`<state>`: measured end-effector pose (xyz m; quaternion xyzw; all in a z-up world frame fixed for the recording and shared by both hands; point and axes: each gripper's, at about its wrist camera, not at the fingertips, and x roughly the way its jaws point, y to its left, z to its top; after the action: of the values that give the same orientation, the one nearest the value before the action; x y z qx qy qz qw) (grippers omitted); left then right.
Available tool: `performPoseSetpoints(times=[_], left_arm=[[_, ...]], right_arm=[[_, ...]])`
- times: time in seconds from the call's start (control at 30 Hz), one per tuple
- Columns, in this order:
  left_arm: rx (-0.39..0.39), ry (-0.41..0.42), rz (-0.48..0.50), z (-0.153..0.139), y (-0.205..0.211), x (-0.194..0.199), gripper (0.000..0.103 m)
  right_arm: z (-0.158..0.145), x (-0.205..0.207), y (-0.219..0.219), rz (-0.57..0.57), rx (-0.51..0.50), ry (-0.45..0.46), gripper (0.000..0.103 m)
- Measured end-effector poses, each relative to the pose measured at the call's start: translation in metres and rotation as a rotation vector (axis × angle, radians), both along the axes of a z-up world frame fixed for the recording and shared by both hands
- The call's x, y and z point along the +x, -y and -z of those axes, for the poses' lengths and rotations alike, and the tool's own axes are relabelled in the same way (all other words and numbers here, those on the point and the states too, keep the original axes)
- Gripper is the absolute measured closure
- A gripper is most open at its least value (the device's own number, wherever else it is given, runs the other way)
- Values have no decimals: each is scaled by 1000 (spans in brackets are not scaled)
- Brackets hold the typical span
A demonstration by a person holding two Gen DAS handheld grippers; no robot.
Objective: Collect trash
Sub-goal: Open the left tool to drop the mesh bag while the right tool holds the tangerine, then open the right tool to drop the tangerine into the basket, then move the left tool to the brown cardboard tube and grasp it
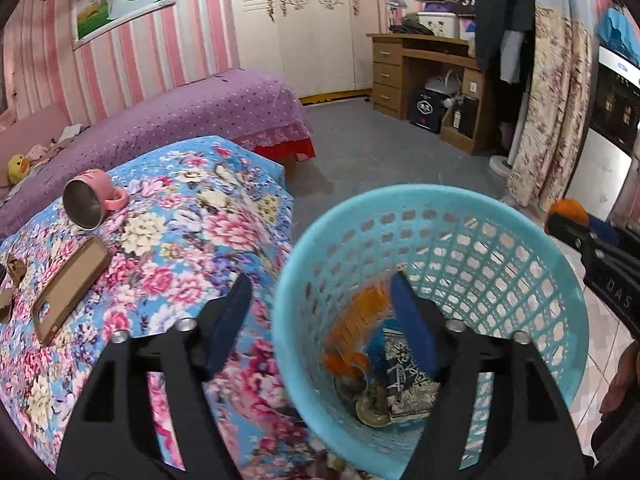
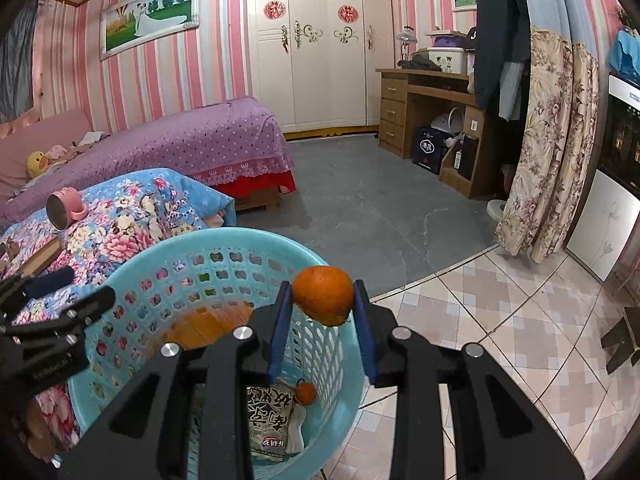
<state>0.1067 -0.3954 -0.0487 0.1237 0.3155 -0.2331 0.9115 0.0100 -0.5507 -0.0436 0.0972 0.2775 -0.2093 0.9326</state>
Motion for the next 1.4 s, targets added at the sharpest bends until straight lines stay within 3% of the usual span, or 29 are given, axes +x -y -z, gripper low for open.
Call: performPoseSetpoints(times=[0.2, 0.4, 0.43, 0.53, 0.77, 1.1, 1.4], left_arm=[[-8, 32, -54, -8, -25, 14, 11], [-11, 39, -106, -14, -53, 26, 9], [-10, 42, -109, -15, -57, 27, 8], [1, 56, -115, -19, -70, 27, 8], [15, 95, -133, -27, -99, 26, 6], [-22, 114, -197, -41, -160, 41, 6], [-30, 93, -286, -34, -217, 67, 6]], right_arm=[[0, 3, -4, -8, -5, -2, 72], [1, 10, -11, -21, -5, -9, 70], [1, 12, -13, -22, -5, -8, 66], [-2, 14, -20, -16, -24, 4, 33], [-10, 23, -43, -16, -68, 21, 10], [-17, 48, -83, -34, -97, 18, 5], [-22, 72, -123, -47, -76, 24, 5]])
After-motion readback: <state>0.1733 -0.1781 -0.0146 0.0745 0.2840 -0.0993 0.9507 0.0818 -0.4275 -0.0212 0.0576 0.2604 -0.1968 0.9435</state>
